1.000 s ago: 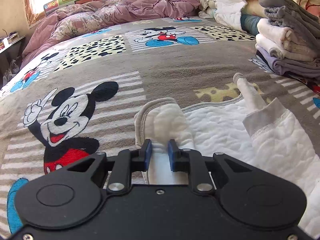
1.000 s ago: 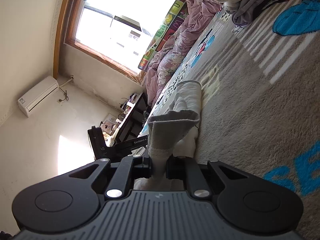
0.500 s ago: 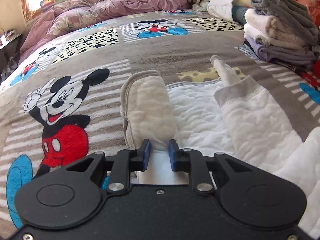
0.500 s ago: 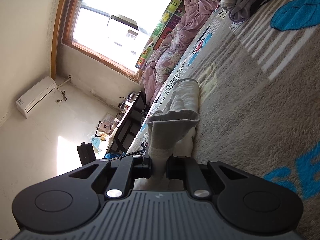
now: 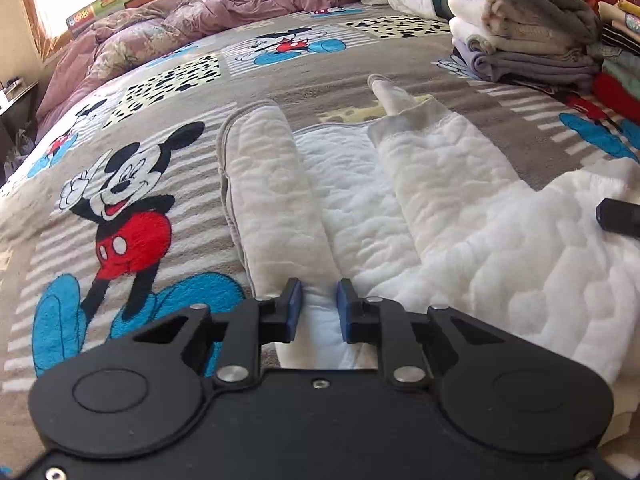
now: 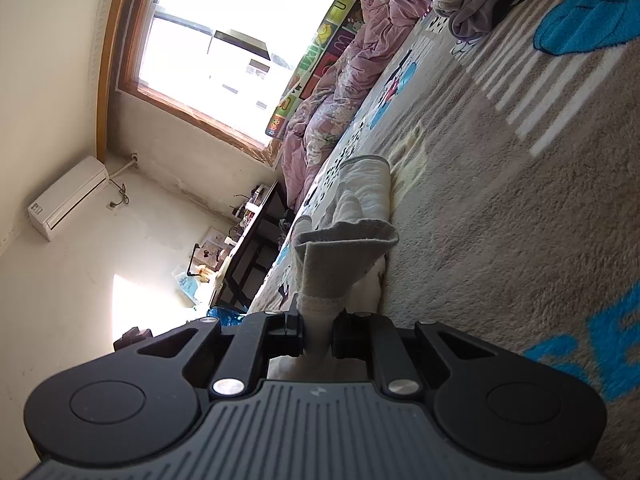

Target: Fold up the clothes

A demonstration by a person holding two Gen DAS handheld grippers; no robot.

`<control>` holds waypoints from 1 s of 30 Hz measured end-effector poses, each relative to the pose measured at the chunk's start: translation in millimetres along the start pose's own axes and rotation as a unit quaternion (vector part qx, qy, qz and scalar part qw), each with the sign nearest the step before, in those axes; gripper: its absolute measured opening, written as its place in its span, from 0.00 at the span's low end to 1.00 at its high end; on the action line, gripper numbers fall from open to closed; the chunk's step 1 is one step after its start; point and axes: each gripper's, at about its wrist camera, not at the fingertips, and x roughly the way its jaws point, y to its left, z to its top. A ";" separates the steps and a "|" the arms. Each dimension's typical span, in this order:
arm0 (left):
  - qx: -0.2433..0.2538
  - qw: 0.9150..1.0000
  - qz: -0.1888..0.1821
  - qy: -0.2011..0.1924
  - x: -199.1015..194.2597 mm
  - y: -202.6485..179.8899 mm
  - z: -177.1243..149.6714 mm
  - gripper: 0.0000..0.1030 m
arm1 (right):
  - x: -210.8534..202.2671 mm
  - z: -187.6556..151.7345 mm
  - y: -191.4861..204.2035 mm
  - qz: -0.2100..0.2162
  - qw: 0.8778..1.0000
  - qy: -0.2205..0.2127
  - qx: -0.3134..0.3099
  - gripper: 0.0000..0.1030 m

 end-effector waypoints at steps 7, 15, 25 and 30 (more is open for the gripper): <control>0.033 0.999 -0.018 0.036 4.5 -7.2 11.4 0.17 | 1.7 0.2 -1.3 -0.001 1.000 0.002 0.005 0.14; -0.008 0.999 0.009 -0.041 -4.9 30.6 67.6 0.28 | 5.3 2.4 -2.8 -0.002 1.000 0.007 0.008 0.14; -0.030 0.998 0.030 0.042 88.8 28.3 76.4 0.26 | 9.5 4.4 -4.2 -0.007 1.000 0.013 0.012 0.14; -0.034 0.999 0.021 0.030 70.5 35.2 105.7 0.27 | 10.1 3.8 -4.8 -0.007 1.000 0.014 0.012 0.14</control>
